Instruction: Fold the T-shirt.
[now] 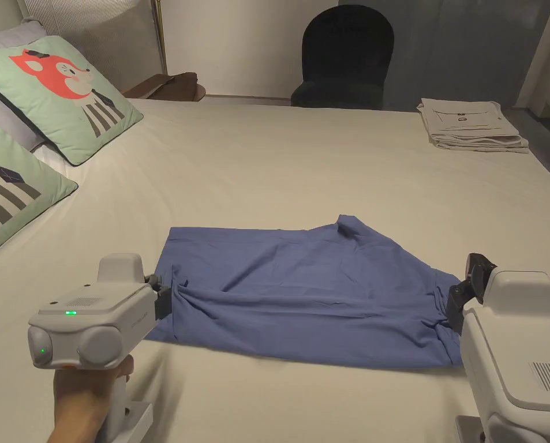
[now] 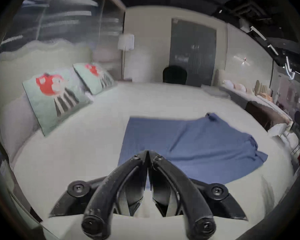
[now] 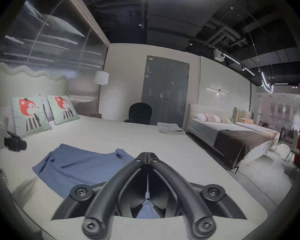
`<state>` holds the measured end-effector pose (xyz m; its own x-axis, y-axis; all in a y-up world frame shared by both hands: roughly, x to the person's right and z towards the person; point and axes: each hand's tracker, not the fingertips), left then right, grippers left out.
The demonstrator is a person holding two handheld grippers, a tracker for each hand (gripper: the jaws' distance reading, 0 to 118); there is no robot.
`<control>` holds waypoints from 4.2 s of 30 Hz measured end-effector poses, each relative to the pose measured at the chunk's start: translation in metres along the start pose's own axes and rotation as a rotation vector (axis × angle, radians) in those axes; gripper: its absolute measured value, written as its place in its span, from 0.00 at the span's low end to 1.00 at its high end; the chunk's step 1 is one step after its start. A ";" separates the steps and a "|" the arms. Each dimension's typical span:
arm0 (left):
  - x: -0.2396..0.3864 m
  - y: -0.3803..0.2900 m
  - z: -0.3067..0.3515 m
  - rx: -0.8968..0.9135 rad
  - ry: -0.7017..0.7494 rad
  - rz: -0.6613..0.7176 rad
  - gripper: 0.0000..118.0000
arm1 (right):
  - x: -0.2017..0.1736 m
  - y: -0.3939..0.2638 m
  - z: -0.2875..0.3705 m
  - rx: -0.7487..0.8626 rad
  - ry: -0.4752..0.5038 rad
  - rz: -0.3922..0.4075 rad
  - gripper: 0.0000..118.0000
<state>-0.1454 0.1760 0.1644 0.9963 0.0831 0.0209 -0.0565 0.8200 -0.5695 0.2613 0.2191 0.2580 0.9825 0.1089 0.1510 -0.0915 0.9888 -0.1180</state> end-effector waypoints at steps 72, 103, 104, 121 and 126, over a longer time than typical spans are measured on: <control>-0.058 -0.104 0.034 -0.280 0.035 0.017 0.08 | 0.051 -0.146 0.034 -0.703 0.051 -0.204 0.07; 0.047 0.008 0.070 0.322 -0.015 -0.042 0.32 | -0.011 0.015 0.014 -0.031 0.055 -0.043 0.28; 0.046 0.009 0.065 0.311 -0.006 -0.045 0.10 | -0.011 0.014 0.010 -0.032 0.052 -0.037 0.09; -0.032 0.091 -0.140 -0.150 -0.003 -0.073 0.03 | -0.006 0.005 -0.079 -0.084 0.045 0.012 0.00; -0.044 0.087 -0.192 -0.264 0.036 -0.048 0.92 | -0.005 -0.006 -0.108 -0.129 0.040 0.014 0.00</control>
<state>-0.1820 0.1352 -0.0443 0.9994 0.0235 0.0260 0.0047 0.6459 -0.7634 0.2745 0.2017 0.1522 0.9872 0.1163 0.1094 -0.0865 0.9654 -0.2458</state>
